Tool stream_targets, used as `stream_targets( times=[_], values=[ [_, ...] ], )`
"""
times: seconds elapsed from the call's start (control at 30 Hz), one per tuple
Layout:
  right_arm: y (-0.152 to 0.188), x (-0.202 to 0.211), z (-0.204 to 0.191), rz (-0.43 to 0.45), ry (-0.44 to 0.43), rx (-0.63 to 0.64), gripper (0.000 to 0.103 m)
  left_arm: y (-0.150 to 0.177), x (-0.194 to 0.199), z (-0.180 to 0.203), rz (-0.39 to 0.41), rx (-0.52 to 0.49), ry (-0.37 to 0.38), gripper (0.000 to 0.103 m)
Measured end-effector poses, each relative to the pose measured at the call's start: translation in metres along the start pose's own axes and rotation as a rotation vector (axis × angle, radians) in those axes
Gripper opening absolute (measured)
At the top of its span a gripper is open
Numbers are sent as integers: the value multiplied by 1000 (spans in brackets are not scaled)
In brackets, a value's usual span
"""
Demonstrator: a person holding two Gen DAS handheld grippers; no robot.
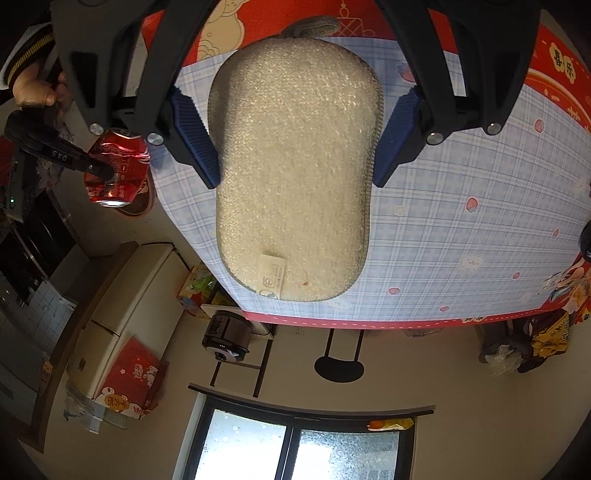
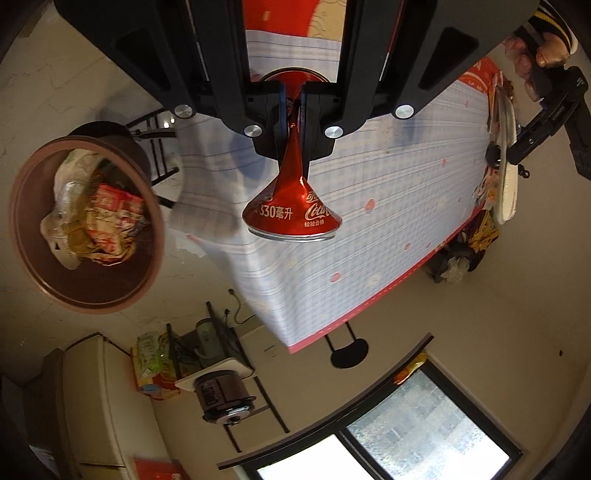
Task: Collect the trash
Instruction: 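Carry the can to the bucket and open the right gripper while the left holds the pad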
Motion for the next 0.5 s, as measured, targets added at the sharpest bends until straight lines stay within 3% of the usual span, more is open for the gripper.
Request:
stream_targets(
  times=[0.27, 0.5],
  values=[
    [-27, 45, 115, 73, 259, -94, 6, 15, -14, 24, -23, -8, 26, 82],
    [-60, 56, 159, 91, 334, -138, 14, 10, -22, 37, -35, -51, 42, 82]
  ],
)
Point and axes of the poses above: each gripper's, at about its wrist camera, not at the fingertips, and x roughly against the way its jaws point, z to its right, y to its underside, the point moved 2 cm from there along -x, roughly the way its jaws point, and after that the axes turned 6 degrees about x, right-handed, at the moved point
